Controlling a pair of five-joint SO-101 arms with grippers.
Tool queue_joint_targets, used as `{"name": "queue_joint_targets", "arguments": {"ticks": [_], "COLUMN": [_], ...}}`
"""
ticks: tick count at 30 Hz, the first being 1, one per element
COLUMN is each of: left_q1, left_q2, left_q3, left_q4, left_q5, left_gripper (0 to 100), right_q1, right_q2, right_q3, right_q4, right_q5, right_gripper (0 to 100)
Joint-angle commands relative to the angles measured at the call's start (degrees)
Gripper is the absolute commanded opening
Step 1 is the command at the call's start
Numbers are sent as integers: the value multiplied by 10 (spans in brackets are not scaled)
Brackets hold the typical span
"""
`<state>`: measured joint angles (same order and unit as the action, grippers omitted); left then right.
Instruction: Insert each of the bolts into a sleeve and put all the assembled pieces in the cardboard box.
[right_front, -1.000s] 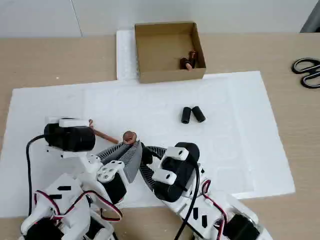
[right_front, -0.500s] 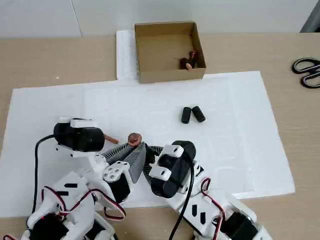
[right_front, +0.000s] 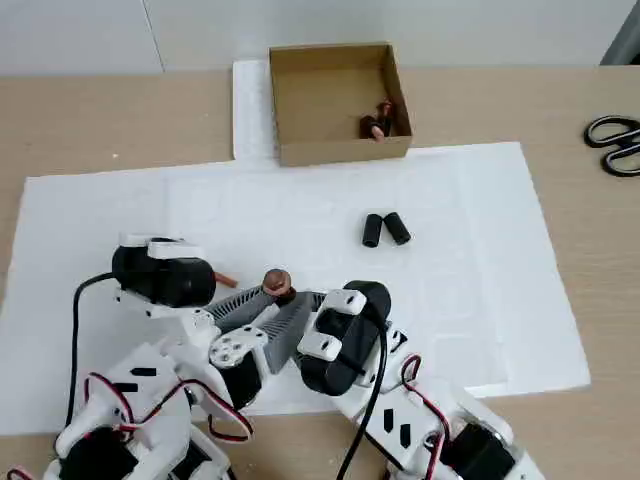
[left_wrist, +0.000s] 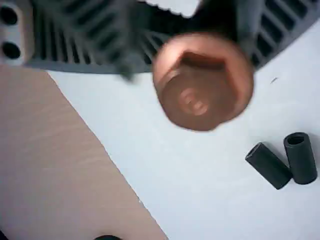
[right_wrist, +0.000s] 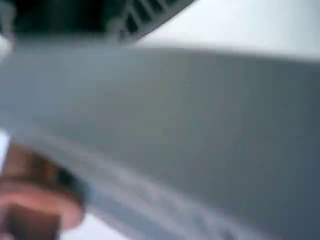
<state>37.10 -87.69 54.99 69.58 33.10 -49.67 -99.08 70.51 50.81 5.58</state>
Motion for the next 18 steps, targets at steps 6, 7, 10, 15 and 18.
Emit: {"name": "queue_joint_targets", "arguments": {"ticks": [6, 7, 10, 15, 18], "left_q1": [30, 24, -25, -77, -78], "left_q2": [7, 7, 7, 7, 7], "left_q3": [33, 39, 53, 56, 53], "left_q4": [7, 7, 4, 4, 3], "left_q5": [-6, -15, -48, -96, -100], "left_gripper": [199, 199, 200, 200, 200], "right_q1": [1, 1, 1, 1, 1], "right_q2": [-9, -9, -9, -9, -9], "right_q3": [-18, -18, -18, -18, -18], "right_q4": [-39, -39, -39, -39, -39], "right_q5": [6, 6, 6, 6, 6], "right_gripper": [3, 3, 3, 3, 3]}}
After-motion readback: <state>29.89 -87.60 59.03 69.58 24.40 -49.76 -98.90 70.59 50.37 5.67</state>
